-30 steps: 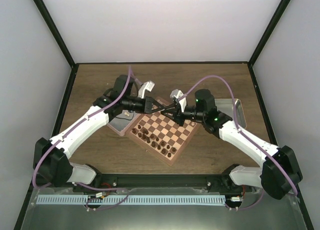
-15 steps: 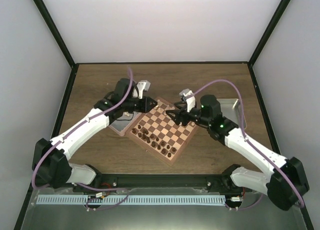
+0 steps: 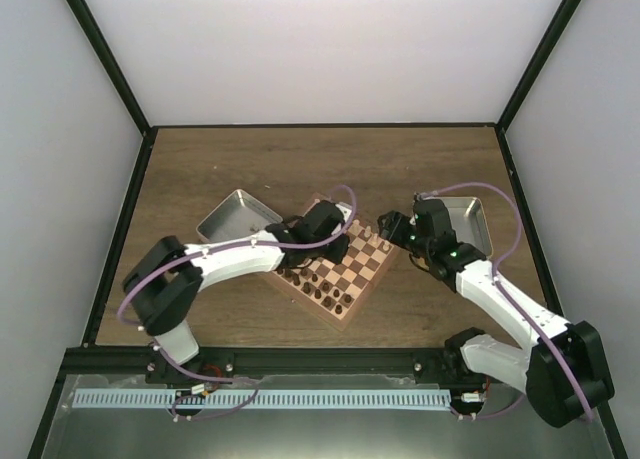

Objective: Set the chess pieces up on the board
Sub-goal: Place the chess piece on the chessboard.

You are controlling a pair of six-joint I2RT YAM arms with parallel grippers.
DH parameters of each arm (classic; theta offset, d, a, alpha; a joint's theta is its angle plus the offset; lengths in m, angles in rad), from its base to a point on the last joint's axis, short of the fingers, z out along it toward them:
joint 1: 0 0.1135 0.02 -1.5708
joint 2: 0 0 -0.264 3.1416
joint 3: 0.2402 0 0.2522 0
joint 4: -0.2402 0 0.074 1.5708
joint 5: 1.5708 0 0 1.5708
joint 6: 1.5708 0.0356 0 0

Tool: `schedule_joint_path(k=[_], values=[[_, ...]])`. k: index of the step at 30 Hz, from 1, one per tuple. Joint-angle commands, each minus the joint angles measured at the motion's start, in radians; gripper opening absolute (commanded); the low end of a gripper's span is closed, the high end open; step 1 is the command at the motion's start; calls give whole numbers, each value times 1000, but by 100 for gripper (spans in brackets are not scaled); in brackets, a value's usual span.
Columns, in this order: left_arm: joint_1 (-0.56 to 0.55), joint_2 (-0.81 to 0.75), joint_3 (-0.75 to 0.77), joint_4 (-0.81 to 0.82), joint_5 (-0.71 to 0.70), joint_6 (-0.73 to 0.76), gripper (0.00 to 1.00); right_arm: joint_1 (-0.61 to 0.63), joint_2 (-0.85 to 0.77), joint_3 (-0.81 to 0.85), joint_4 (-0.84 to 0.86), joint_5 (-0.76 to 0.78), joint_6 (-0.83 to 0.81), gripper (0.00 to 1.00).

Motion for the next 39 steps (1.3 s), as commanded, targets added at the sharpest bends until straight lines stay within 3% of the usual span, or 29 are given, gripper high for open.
schedule_joint_path(k=[1, 14, 39], values=[[-19, 93, 73, 57, -71, 62, 5, -13, -53, -31, -28, 49, 147, 69], [-36, 240, 145, 74, -133, 117, 6, -15, -83, -48, -44, 77, 146, 69], [-33, 313, 192, 76, -186, 140, 12, -15, -85, -45, -53, 63, 143, 70]])
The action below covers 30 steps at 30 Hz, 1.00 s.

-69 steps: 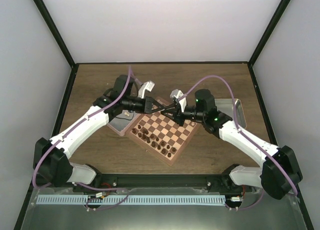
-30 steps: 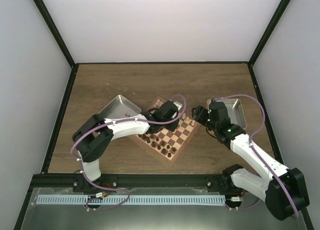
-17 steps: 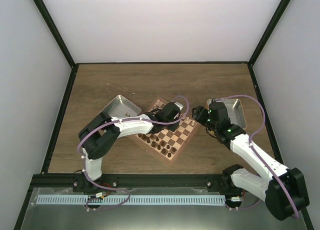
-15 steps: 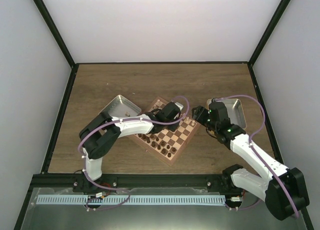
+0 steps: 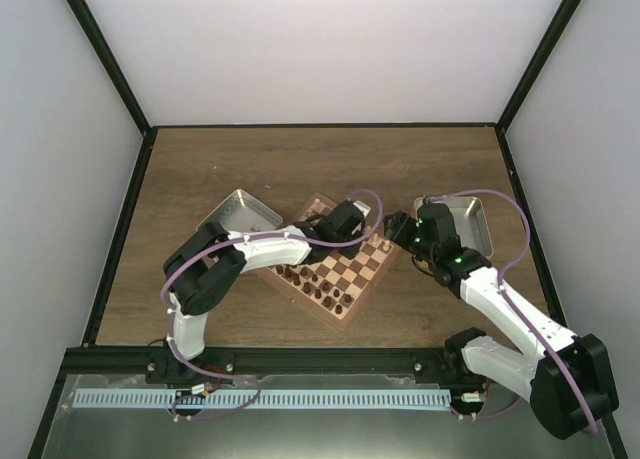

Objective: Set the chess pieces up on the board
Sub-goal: Place the chess piece on the chessboard.

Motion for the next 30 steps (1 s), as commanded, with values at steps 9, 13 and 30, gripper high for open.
schedule_joint_path(k=[9, 13, 30], values=[[-3, 26, 40, -16, -18, 9, 19, -10, -37, 6, -26, 17, 5, 69], [-3, 23, 43, -34, -28, 7, 21, -9, -45, 7, -33, 18, 3, 69], [13, -281, -63, -119, -48, -110, 34, -9, -59, 9, -19, -13, 6, 70]])
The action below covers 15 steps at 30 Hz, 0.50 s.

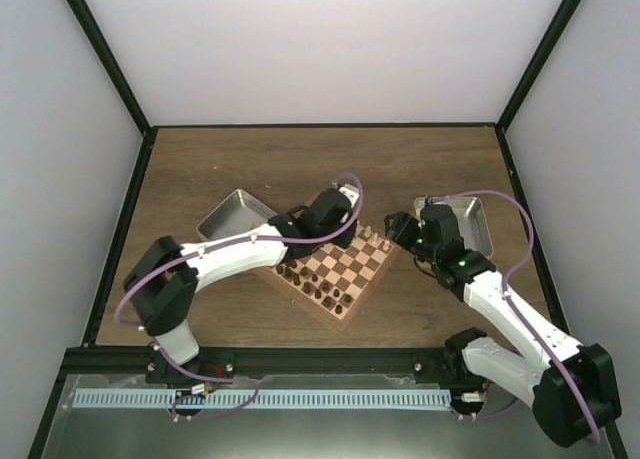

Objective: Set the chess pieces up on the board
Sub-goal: Place the chess piece on the chessboard, then pick up the chess piece from the storage box.

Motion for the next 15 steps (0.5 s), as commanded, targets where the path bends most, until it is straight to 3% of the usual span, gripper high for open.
schedule_joint_path(k=[1, 4, 7, 15], values=[[25, -112, -70, -78, -103, -110, 36, -9, -10, 9, 5, -9, 5, 69], [98, -193, -118, -191, -201, -239, 44, -9, 4, 9, 16, -23, 3, 69], [206, -280, -203, -254, -214, -334, 49, -8, 29, 10, 31, -41, 4, 69], [470, -317, -365, -185, -21, -425, 54, -9, 86, 33, 48, -78, 2, 69]])
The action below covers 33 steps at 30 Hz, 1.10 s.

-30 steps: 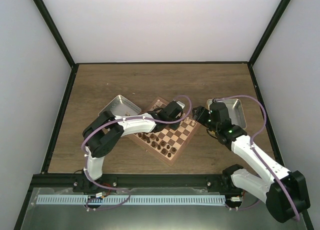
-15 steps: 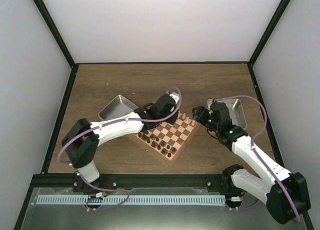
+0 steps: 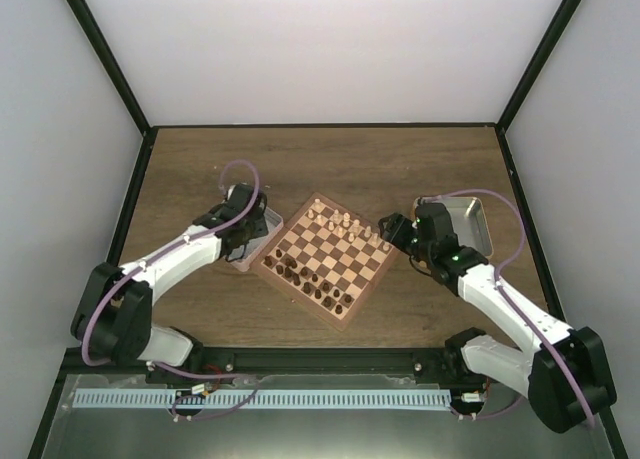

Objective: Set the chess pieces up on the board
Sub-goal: Pick up the chess piece from the storage box.

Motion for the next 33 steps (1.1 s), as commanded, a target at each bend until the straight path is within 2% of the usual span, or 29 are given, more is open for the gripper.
schedule_joint_path(k=[1, 8, 15, 22, 27, 33], values=[[76, 37, -26, 21, 109, -75, 54, -8, 17, 36, 19, -22, 1, 69], [174, 177, -22, 121, 189, -131, 53, -9, 14, 38, 11, -23, -4, 69], [201, 282, 6, 202, 232, -188, 47, -9, 20, 38, 11, -31, -6, 68], [202, 340, 29, 201, 228, -192, 43, -9, 26, 28, 18, -41, -7, 68], [202, 364, 47, 163, 228, -195, 30, -8, 30, 26, 23, -49, -9, 68], [202, 348, 50, 97, 202, -194, 30, -9, 24, 24, 24, -51, -9, 68]])
